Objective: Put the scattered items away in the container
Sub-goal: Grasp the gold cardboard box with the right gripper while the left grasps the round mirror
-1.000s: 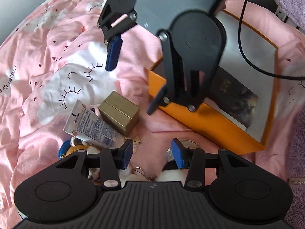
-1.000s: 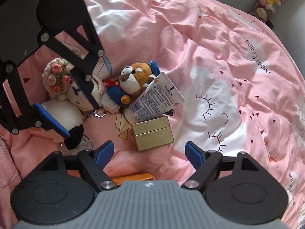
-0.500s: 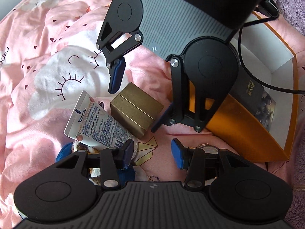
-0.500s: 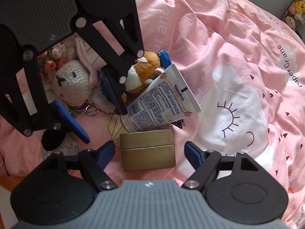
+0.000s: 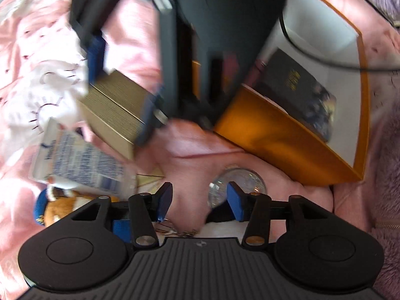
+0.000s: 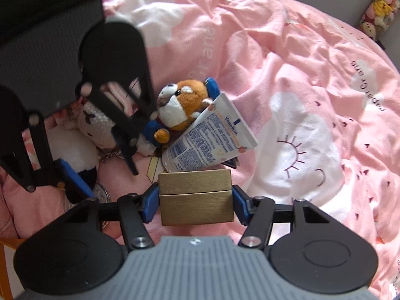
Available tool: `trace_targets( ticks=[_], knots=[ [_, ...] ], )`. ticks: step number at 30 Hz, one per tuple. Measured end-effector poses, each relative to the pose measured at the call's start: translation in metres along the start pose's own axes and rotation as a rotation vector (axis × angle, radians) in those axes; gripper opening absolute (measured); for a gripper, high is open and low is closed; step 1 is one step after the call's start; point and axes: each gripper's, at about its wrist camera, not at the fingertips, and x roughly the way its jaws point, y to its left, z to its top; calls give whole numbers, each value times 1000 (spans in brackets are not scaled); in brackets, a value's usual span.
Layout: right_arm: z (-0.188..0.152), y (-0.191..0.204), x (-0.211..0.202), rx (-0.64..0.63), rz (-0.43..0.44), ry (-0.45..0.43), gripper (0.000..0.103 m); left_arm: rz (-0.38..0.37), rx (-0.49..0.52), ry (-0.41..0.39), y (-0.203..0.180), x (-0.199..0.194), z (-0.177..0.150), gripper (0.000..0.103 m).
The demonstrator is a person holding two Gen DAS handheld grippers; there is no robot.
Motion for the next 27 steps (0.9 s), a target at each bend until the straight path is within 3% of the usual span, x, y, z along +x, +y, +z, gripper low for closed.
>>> trace_targets(
  ticks=[7, 12, 16, 23, 24, 27],
  knots=[
    [-28, -2, -71, 136, -74, -115, 62, -41, 36, 56, -15, 12, 5, 58],
    [-51, 13, -125, 219, -123, -190, 62, -28, 67, 136, -25, 31, 10, 58],
    [-69, 26, -147, 259, -160, -198, 62, -53, 46, 181, -23, 43, 9, 68],
    [-119, 53, -161, 359, -180, -159, 62, -112, -32, 197, -18, 53, 12, 74],
    [-125, 57, -160, 371, -181, -153, 62, -108, -31, 199, -19, 53, 12, 74],
    [-139, 67, -159, 407, -176, -146, 62, -98, -24, 194, -23, 44, 13, 57]
  ],
)
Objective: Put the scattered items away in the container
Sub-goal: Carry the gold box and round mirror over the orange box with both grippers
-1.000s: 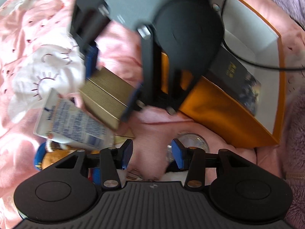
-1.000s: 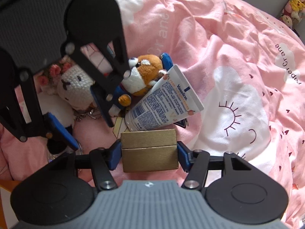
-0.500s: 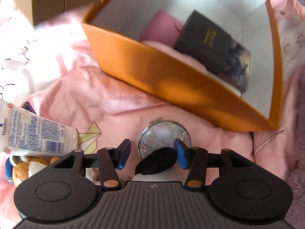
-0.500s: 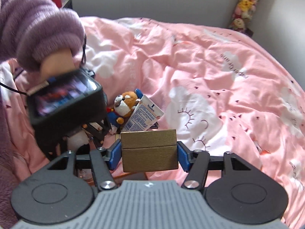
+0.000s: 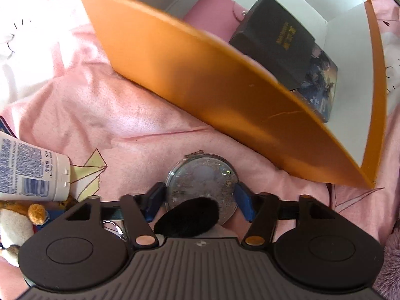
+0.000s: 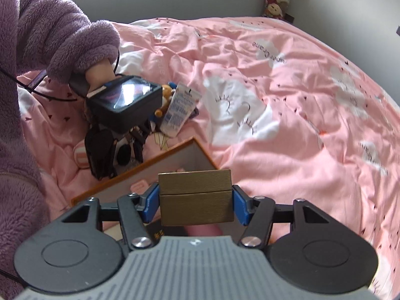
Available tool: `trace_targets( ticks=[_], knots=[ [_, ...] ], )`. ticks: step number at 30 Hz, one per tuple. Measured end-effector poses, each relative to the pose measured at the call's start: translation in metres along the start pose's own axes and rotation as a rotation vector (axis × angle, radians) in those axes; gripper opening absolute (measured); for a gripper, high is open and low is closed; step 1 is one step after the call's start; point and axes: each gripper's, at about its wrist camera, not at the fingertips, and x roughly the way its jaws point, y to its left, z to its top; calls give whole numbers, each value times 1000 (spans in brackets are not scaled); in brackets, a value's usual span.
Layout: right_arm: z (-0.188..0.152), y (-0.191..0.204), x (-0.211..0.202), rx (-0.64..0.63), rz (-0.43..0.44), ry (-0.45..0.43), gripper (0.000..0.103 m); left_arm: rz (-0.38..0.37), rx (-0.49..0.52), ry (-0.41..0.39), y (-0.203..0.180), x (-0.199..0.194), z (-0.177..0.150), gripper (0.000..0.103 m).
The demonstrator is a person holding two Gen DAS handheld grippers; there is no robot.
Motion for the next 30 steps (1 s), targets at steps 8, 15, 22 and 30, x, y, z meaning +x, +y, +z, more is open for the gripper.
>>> trace_targets(
  ticks=[8, 15, 22, 30],
  knots=[
    [-24, 6, -3, 67, 11, -14, 62, -3, 57, 3, -27, -29, -7, 38],
    [-43, 13, 0, 109, 15, 5, 62, -15, 75, -16, -60, -32, -3, 25],
    [-60, 19, -2, 151, 27, 6, 62, 54, 3, -36, -78, -26, -1, 20],
    [-73, 23, 1, 178, 8, 27, 62, 90, -169, -149, -76, -61, -17, 16]
  ],
)
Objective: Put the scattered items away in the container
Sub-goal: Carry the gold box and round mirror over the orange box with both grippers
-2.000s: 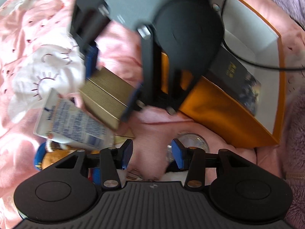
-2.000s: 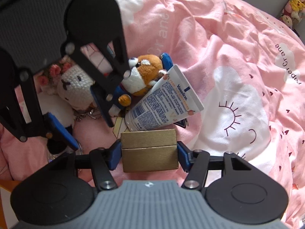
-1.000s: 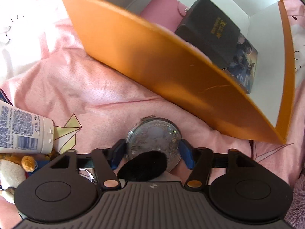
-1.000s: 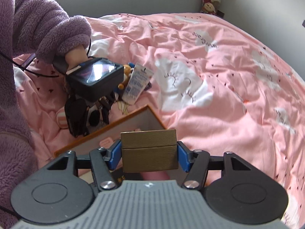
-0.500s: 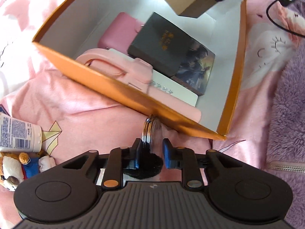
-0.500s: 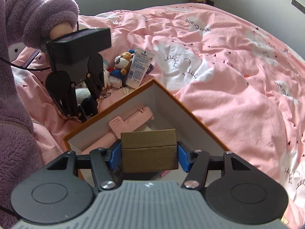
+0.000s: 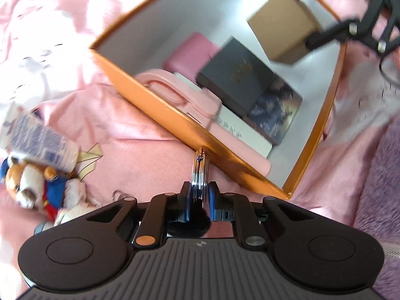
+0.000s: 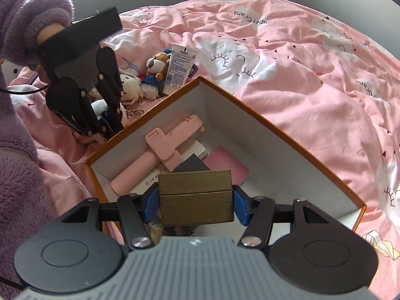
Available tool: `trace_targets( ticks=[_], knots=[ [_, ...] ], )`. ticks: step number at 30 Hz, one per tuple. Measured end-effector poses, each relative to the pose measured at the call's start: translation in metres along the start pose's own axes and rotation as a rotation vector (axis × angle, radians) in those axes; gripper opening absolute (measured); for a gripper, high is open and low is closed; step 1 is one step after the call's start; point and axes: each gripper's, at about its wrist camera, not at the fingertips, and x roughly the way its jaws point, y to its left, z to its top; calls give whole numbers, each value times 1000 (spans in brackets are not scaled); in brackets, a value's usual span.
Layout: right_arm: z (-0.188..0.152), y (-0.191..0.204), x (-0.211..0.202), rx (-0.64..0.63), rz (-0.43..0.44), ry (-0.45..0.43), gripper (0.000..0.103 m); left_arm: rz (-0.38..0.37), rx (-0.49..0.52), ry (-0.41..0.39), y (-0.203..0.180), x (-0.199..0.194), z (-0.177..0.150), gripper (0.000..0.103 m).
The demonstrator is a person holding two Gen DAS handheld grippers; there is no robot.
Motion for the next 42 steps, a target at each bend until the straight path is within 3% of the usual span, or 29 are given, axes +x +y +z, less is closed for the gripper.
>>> trace_targets(
  ticks=[9, 13, 19, 24, 29, 34, 42],
  knots=[
    [0, 9, -3, -16, -18, -7, 62, 0, -167, -191, 19, -40, -9, 15],
    [1, 9, -3, -16, -43, 0, 62, 18, -168, -282, 18, -63, -2, 15],
    [4, 6, -6, -3, -101, -3, 62, -24, -159, -385, 17, -80, 25, 15],
    [4, 0, -3, 17, -131, 9, 62, -115, -219, -443, 25, -60, 58, 15],
    [-2, -11, 1, 57, -146, 5, 62, -196, -356, -475, 37, -25, 80, 15],
    [-4, -27, 6, 91, -168, -7, 62, -268, -456, -447, 44, 10, 91, 15],
    [-5, -50, 23, 121, -172, 4, 62, -312, -579, -428, 55, 46, 96, 15]
  ],
)
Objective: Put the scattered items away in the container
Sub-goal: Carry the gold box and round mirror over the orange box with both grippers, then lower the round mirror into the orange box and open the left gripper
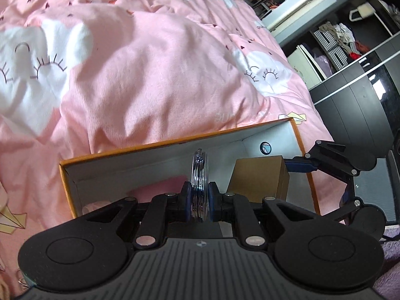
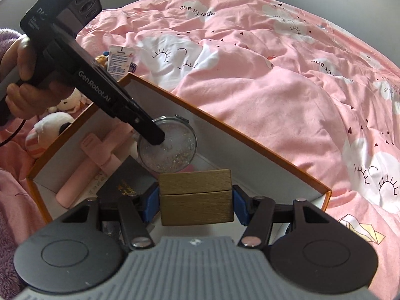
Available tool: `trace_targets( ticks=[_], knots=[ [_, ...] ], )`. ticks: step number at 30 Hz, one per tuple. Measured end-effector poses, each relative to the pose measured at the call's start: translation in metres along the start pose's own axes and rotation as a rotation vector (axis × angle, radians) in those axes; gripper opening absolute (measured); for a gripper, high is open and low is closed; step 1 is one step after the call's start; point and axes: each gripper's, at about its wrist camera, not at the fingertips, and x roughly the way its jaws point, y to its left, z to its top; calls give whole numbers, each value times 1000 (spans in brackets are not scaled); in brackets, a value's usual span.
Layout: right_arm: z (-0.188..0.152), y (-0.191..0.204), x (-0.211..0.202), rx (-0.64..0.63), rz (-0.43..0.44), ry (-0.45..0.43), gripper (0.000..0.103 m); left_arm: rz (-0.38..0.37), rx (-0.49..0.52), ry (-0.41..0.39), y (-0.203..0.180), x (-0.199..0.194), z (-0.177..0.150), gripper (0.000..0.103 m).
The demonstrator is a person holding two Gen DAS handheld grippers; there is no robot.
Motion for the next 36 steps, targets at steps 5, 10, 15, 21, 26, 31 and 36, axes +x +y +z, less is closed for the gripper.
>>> trace_targets(
  ticks=[5, 10, 15, 21, 26, 31, 36],
  knots=[
    [0, -5, 9, 9, 14, 6, 62, 17, -21, -3, 7, 10, -2, 15],
    [1, -8, 15, 20, 24, 8, 62, 77, 2, 4, 0, 16, -2, 17],
    [4, -8, 19, 17, 23, 12, 62, 167, 10, 21, -4, 17, 1, 21],
    [7, -6, 19, 10, 30, 3, 62, 235, 34, 36, -8, 19, 0, 27],
    [8, -4, 21, 3, 26, 6, 62, 311, 86, 72, -19, 21, -2, 29],
    [11, -11, 22, 79, 35, 6, 62, 285, 94, 51, -20, 8, -2, 31],
    [14, -20, 21, 197, 81, -18, 62, 261, 140, 15, -22, -8, -5, 32]
  ],
)
